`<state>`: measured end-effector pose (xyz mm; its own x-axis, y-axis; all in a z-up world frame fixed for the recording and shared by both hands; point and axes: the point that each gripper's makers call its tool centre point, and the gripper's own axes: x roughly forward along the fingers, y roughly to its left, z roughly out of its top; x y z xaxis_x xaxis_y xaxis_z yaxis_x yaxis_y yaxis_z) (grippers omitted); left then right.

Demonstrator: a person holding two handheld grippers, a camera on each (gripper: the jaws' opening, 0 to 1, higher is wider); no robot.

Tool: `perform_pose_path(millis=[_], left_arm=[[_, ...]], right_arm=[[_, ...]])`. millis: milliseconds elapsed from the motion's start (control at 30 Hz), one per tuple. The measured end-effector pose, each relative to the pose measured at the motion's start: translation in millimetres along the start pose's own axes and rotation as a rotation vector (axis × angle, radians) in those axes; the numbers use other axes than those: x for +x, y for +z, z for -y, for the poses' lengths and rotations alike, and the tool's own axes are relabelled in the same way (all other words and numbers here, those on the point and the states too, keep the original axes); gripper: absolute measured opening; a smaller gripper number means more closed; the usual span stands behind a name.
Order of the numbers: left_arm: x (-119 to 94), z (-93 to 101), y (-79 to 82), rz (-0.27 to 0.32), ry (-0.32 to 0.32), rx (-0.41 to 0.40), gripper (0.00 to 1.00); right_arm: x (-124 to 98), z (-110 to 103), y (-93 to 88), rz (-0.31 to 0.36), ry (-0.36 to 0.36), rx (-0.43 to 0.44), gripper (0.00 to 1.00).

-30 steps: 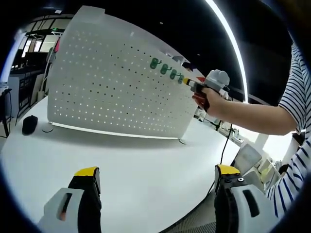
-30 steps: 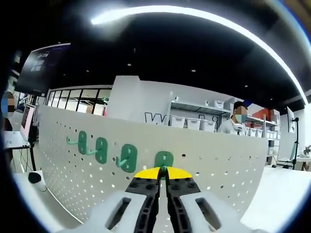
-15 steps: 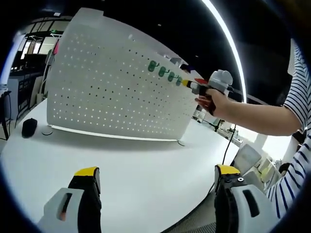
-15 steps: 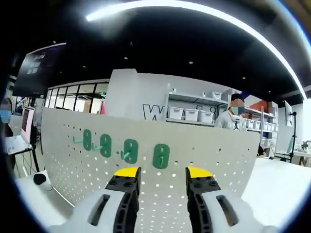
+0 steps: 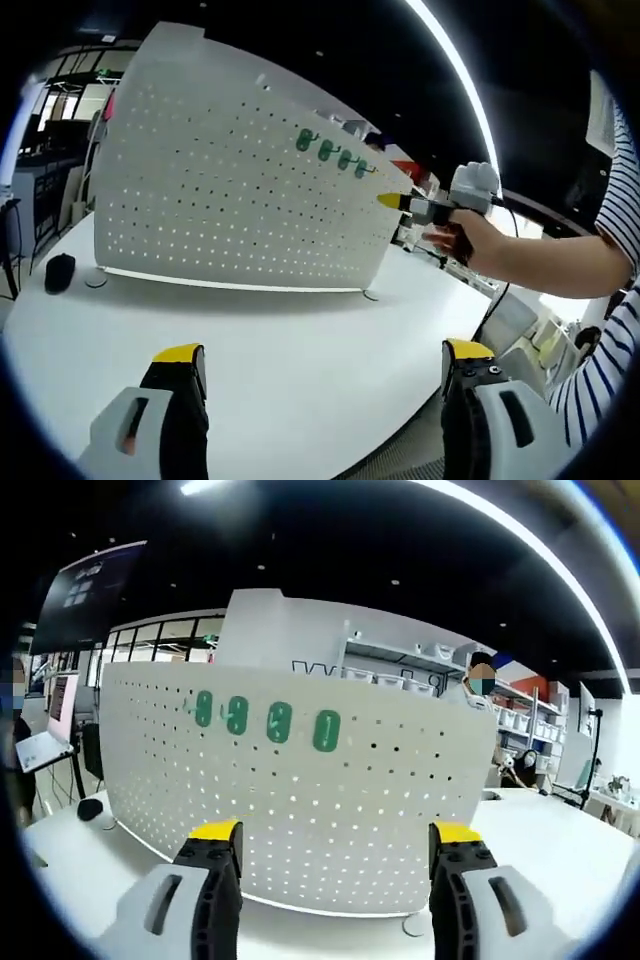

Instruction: Insert the hook assembly into the mounting plate slot until the hook locks in place.

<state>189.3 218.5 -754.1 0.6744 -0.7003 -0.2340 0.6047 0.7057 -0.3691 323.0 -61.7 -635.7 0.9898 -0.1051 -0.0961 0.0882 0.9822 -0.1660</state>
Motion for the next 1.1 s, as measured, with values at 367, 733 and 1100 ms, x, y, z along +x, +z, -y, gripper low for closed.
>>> perform_pose_path(millis=[367, 733, 1100], left_arm=[[-3, -0.2, 2.0, 0.009, 0.008, 0.017, 1.00], [-3, 0.0, 1.5, 0.007, 0.013, 0.032, 1.00], [-3, -0.1, 0.9, 0.002, 0.018, 0.039, 1.00]], right_arm=[[-52, -27, -51.5, -0.117, 0.092, -0.070, 0.91], [-88, -35, -74.6, -0.175, 0.138, -0.109, 0.99], [-113, -38, -91.8, -0.215, 0.161, -0.123, 1.00]])
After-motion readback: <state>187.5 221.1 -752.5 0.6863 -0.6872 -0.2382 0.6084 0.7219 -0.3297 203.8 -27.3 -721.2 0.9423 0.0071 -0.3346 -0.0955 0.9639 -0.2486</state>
